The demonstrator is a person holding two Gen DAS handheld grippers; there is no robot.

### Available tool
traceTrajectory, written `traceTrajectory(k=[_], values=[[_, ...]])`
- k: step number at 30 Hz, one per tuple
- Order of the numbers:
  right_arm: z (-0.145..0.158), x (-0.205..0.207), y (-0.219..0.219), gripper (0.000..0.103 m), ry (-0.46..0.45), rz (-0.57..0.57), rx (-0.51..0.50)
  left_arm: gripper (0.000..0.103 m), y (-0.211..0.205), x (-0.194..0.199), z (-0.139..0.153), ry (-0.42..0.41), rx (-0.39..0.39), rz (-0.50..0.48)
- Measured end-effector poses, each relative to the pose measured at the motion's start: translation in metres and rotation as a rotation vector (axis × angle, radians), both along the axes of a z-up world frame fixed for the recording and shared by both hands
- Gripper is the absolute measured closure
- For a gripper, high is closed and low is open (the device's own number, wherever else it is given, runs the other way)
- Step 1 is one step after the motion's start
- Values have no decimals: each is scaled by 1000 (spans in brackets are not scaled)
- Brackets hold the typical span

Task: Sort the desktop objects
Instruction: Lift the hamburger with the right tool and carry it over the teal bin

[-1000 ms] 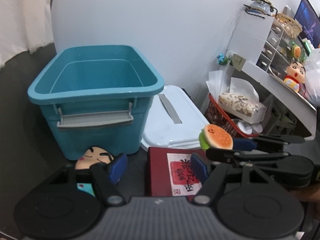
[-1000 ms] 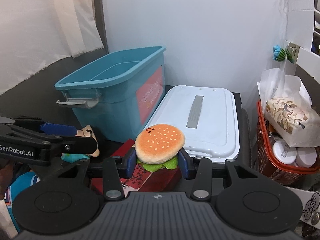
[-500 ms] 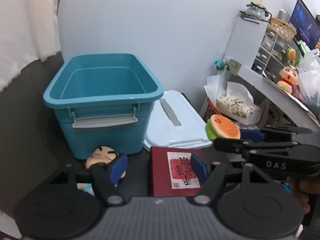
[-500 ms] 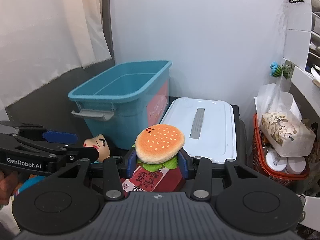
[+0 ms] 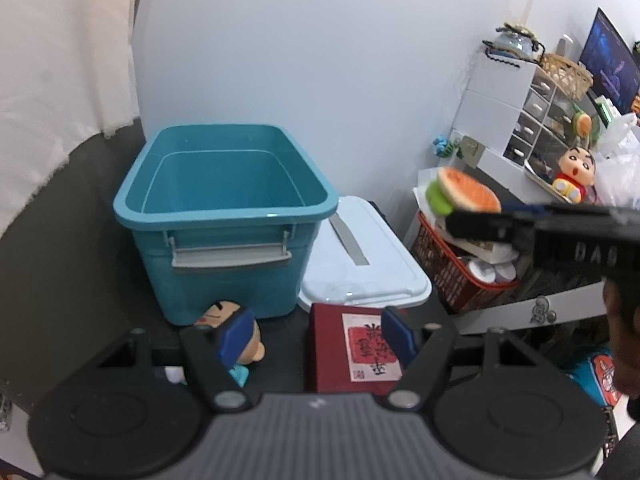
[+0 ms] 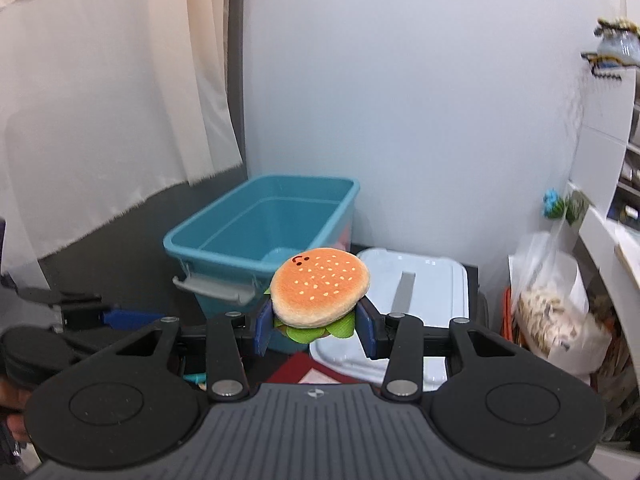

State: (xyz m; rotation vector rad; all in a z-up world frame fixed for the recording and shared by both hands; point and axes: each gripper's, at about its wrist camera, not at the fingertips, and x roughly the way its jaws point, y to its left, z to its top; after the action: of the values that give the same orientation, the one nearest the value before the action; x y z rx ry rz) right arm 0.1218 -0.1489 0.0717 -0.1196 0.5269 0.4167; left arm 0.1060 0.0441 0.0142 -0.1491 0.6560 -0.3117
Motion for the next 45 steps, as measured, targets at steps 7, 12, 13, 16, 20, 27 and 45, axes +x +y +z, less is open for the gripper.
traceTrajectory(k=[7,12,13,16,20,27,45], values=[[21,11,12,57,-24,17,3,30,8,-2,2,-6,-5,20],[33,20,23,57,-43,36,1,30,14,-5,2,-1,-8,29],[35,22,24,57,-44,39,2,30,15,-5,2,0,-7,31],[39,28,30,57,-46,45,7,30,19,-3,0,3,-12,41],[42,35,35,57,-43,51,15,30,23,2,-4,12,-14,51],[43,48,43,57,-26,66,21,30,27,12,-15,43,-11,61],[14,111,76,57,149,122,-1,30,33,27,-30,76,-15,66]])
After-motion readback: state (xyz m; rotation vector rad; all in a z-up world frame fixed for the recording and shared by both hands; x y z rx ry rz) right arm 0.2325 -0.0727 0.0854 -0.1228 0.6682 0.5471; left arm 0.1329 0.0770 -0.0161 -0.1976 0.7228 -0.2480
